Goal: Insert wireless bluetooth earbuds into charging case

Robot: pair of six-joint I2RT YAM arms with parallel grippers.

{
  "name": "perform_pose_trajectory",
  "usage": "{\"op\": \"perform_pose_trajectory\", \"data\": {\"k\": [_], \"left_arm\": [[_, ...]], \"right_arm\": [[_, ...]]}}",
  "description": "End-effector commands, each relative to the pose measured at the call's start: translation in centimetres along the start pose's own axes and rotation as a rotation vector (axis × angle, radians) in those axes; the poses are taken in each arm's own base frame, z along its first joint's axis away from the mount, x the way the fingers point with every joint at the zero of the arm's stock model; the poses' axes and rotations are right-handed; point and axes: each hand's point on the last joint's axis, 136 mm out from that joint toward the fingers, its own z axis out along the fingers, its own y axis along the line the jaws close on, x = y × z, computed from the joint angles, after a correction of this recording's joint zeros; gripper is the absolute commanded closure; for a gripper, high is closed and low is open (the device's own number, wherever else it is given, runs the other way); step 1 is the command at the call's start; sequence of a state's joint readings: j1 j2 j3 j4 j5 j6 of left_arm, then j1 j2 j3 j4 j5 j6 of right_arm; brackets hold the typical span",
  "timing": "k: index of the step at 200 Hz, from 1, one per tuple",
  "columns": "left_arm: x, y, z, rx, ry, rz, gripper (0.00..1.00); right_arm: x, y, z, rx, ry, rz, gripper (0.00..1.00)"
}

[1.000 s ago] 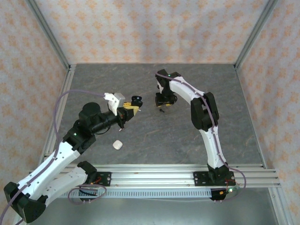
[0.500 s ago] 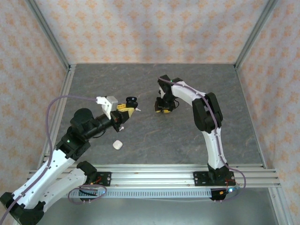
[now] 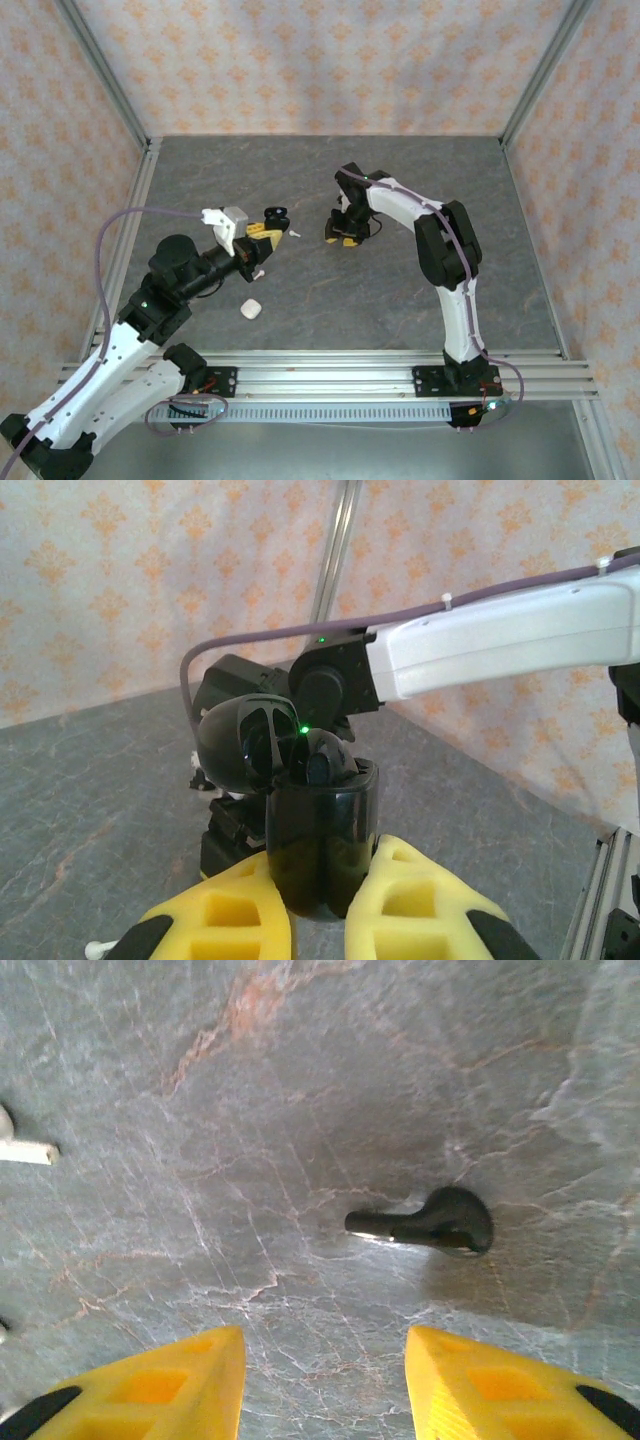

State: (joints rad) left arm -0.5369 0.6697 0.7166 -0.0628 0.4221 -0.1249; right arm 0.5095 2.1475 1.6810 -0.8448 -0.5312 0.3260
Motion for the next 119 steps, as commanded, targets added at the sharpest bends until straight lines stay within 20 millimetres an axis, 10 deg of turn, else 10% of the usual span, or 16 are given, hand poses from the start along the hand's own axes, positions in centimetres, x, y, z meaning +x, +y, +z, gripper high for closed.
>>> {"op": "perform_pose_trajectory", "data": {"k": [1, 119], "left_arm": [[-0.8, 0.1, 0.6, -0.005, -0.032, 0.024, 1.00], [-0.7, -0.7, 2.2, 0.055, 0.029, 0.054, 1.00]], "right_arm": [[-1.5, -0.3, -2.4, 0.049, -0.092, 0.132, 0.54], [-4.3, -1.5, -0.4, 0.084, -0.186, 0.326, 0.56]]}}
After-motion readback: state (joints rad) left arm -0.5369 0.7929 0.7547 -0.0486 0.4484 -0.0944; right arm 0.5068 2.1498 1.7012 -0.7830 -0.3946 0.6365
